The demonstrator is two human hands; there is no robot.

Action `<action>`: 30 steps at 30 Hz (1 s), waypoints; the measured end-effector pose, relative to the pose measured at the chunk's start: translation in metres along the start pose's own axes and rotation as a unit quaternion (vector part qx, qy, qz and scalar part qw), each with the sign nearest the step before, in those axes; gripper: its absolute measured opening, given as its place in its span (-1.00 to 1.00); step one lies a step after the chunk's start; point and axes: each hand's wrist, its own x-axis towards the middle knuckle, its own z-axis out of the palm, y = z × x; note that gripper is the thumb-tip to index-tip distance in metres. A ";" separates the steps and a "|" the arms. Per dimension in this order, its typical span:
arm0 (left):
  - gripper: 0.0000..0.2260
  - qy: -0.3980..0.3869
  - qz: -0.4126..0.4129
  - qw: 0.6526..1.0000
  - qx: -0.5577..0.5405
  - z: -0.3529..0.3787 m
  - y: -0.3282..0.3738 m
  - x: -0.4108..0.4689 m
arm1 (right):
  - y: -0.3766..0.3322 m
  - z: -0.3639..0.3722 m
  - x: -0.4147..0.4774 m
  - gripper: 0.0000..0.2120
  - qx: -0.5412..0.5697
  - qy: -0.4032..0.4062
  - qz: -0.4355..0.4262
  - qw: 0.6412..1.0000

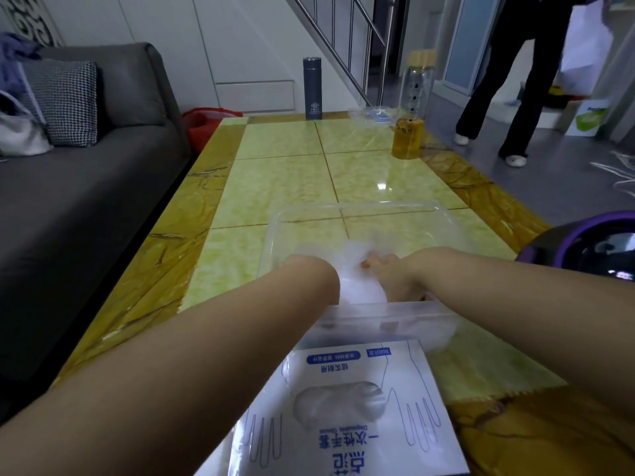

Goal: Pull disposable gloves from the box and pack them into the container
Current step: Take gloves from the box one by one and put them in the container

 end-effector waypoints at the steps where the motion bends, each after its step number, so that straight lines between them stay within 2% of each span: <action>1: -0.64 0.017 -0.005 0.999 0.032 0.000 0.000 0.000 | 0.000 0.000 0.000 0.13 -0.001 -0.002 0.000 1.000; 5: -0.58 0.017 -0.024 0.988 0.153 -0.001 -0.001 0.001 | 0.000 0.000 0.004 0.11 -0.020 -0.011 -0.001 1.000; 10: -0.72 0.051 0.038 0.981 0.182 -0.008 -0.013 -0.019 | -0.001 0.000 0.009 0.11 -0.026 -0.013 -0.002 1.000; 11: -0.69 0.041 0.046 0.981 0.182 -0.011 -0.017 -0.024 | -0.001 -0.001 0.009 0.11 -0.027 -0.015 0.001 1.000; 13: -0.48 0.027 0.046 0.985 0.167 -0.017 -0.028 -0.034 | -0.003 -0.002 0.008 0.13 -0.032 -0.026 0.006 0.999; 15: -0.37 0.048 0.048 0.989 0.135 -0.021 -0.040 -0.044 | -0.006 -0.003 0.006 0.12 -0.039 -0.026 0.004 0.999; 19: -0.46 0.111 0.059 0.990 0.071 -0.017 -0.062 -0.059 | -0.011 -0.008 -0.007 0.06 -0.055 -0.030 0.004 0.998; 22: -0.57 0.151 0.069 0.985 0.047 -0.010 -0.070 -0.071 | -0.015 -0.020 -0.028 -0.06 -0.067 -0.033 0.010 0.997; 24: -0.63 0.193 0.077 0.978 0.028 -0.006 -0.073 -0.082 | -0.020 -0.029 -0.048 -0.25 -0.088 0.017 -0.017 0.996; 27: -0.68 0.278 0.096 0.956 -0.022 0.000 -0.074 -0.101 | -0.027 -0.036 -0.087 -0.52 -0.084 0.143 -0.079 0.983; 30: -0.73 0.344 0.132 0.925 -0.090 0.015 -0.066 -0.122 | -0.037 -0.025 -0.131 -0.72 -0.006 0.302 -0.161 0.940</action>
